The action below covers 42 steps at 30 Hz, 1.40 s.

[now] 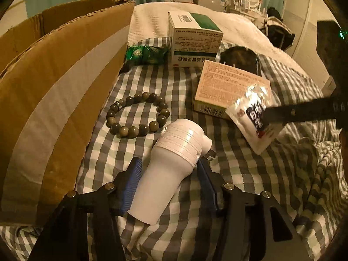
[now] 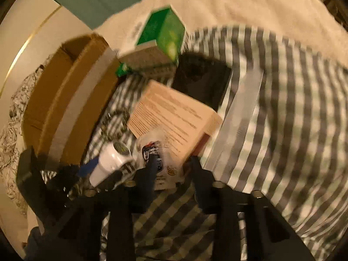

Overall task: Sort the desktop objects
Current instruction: 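Grasp the white plastic bottle with left while right grasps the white sachet, then carry the bottle with left while right carries the sachet over the box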

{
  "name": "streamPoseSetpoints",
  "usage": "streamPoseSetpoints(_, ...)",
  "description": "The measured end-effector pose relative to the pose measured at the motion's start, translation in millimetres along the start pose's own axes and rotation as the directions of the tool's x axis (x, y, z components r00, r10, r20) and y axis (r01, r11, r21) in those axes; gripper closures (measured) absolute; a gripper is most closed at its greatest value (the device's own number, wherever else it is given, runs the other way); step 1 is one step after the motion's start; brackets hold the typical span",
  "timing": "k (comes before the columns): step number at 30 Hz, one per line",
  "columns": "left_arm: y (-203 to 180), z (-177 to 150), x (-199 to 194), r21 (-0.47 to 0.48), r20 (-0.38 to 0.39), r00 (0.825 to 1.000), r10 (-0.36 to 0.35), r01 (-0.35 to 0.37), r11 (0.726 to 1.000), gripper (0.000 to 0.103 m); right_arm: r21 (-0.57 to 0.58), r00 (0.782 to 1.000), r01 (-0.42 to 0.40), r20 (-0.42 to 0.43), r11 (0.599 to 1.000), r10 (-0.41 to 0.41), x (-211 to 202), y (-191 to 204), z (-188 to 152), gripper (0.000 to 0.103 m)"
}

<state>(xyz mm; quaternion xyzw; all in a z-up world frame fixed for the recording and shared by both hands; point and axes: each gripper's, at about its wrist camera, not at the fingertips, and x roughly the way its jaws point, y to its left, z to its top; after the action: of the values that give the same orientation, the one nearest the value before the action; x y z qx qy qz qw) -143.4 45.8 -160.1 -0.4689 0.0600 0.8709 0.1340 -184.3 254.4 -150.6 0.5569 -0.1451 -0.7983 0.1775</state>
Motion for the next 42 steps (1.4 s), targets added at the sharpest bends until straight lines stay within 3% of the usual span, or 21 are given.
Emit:
streamPoseSetpoints(4, 0.9, -2.0, -6.0, -0.014, 0.017, 1.000, -0.003, 0.003, 1.000, 0.054, -0.005, 1.000, 0.012, 0.028, 1.000, -0.011, -13.4, 2.9, 1.0, 0.102)
streamPoseSetpoints(10, -0.1, -6.7, -24.8, -0.019, 0.037, 0.999, 0.003, -0.002, 1.000, 0.059, -0.029, 1.000, 0.016, 0.025, 0.999, -0.016, -28.6, 9.4, -8.7, 0.103)
streamPoseSetpoints(12, 0.6, -7.5, -32.8, -0.027, 0.051, 0.999, 0.005, -0.004, 1.000, 0.071, -0.041, 0.999, 0.012, 0.036, 0.999, -0.010, -35.4, 15.8, -11.2, 0.103)
streamPoseSetpoints(21, -6.6, -6.7, -67.3, -0.014, 0.100, 0.995, -0.015, 0.017, 1.000, 0.071, -0.112, 0.994, -0.030, 0.104, 0.993, 0.042, -70.8, 48.0, -20.2, 0.103)
streamPoseSetpoints(27, 1.4, 1.8, -100.7, -0.051, 0.177, 0.984, -0.038, 0.047, 0.998, 0.071, -0.133, 0.990, -0.043, 0.130, 0.990, 0.060, -80.2, 60.0, -22.6, 0.103)
streamPoseSetpoints(35, 59.9, 47.6, -170.2, -0.136, 0.338, 0.941, -0.026, 0.076, 0.988, 0.071, -0.202, 0.975, -0.074, 0.189, 0.977, 0.113, -109.3, 94.5, -13.7, 0.103)
streamPoseSetpoints(42, 111.9, 66.0, -183.1, -0.167, 0.326, 0.943, 0.072, -0.017, 0.986, 0.071, -0.286, 0.969, -0.101, 0.187, 0.953, 0.159, -108.5, 164.1, 18.6, 0.103)
